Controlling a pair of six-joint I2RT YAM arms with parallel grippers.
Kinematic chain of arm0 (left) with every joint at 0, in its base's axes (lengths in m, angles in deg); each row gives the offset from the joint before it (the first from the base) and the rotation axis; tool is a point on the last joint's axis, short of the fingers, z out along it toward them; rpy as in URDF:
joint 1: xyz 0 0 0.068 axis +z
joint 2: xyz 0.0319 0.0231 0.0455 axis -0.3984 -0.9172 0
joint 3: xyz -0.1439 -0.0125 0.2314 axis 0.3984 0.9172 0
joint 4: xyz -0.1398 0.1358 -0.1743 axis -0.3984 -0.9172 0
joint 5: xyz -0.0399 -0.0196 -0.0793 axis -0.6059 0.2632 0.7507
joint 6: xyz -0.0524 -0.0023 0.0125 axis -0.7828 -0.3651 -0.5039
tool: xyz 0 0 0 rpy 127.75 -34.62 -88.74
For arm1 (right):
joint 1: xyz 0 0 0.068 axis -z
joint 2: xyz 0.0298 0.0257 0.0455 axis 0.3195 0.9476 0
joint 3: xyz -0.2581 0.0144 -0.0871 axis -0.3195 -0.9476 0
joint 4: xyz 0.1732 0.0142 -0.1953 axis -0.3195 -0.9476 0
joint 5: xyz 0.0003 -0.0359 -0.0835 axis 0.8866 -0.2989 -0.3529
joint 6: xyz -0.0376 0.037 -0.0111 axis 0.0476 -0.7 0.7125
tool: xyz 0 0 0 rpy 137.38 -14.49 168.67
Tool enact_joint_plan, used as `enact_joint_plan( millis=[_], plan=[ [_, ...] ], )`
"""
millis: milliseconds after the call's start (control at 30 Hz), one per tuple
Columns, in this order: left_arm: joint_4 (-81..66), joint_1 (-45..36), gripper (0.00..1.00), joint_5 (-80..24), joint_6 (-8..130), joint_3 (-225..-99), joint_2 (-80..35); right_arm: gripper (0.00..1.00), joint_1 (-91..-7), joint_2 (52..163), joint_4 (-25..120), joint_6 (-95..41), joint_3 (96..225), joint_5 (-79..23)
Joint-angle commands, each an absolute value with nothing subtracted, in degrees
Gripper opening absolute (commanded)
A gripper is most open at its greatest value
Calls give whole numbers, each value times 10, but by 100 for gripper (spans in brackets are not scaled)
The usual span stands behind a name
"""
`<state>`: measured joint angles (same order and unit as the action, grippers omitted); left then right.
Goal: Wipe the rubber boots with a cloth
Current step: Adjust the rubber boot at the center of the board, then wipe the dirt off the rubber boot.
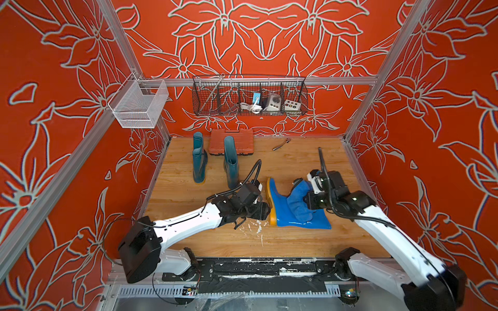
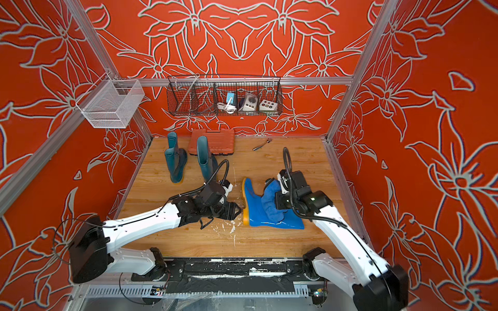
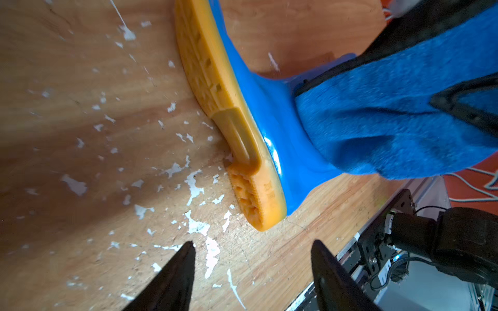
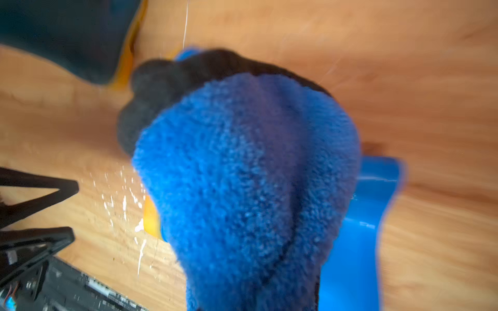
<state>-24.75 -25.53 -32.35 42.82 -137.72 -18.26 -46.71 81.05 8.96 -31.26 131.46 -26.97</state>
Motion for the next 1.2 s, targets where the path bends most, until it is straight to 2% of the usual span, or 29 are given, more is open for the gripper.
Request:
enact_joint_plan(
  millis=[0,100,200,267,367,433,533,633,700,767,900,1033,1167],
  plan=[
    [-163,-251,67,-259,412,-1394,-242,0,-500,851,213,-303,1329,-186],
    [-127,-245,67,-233,399,-1415,-317,0,-504,913,228,-286,1330,-150],
    [-108,-243,63,-235,387,-1422,-365,0,-494,944,177,-273,1329,-218],
    [-107,-243,54,-239,380,-1416,-367,0,-441,943,143,-270,1320,-247],
    [-123,-243,44,-248,382,-1401,-348,0,-317,928,144,-279,1298,-199],
    [-122,-240,31,-245,378,-1385,-332,0,-291,933,164,-292,1295,-177],
    [-115,-238,14,-236,367,-1364,-316,0,-332,988,169,-305,1325,-132],
    [-138,-238,0,-248,362,-1348,-288,0,-479,1033,172,-314,1375,-158],
    [-169,-237,0,-275,356,-1337,-256,0,-548,1051,190,-333,1396,-157],
    [-208,-237,0,-304,350,-1331,-222,0,-556,1056,194,-344,1401,-154],
    [-272,-237,0,-357,328,-1306,-155,0,-501,1042,132,-297,1407,-206],
    [-250,-236,0,-381,308,-1263,-132,0,-393,1003,117,-289,1366,-157],
    [-224,-236,0,-363,302,-1270,-167,0,-405,968,137,-317,1326,-150]
  ],
)
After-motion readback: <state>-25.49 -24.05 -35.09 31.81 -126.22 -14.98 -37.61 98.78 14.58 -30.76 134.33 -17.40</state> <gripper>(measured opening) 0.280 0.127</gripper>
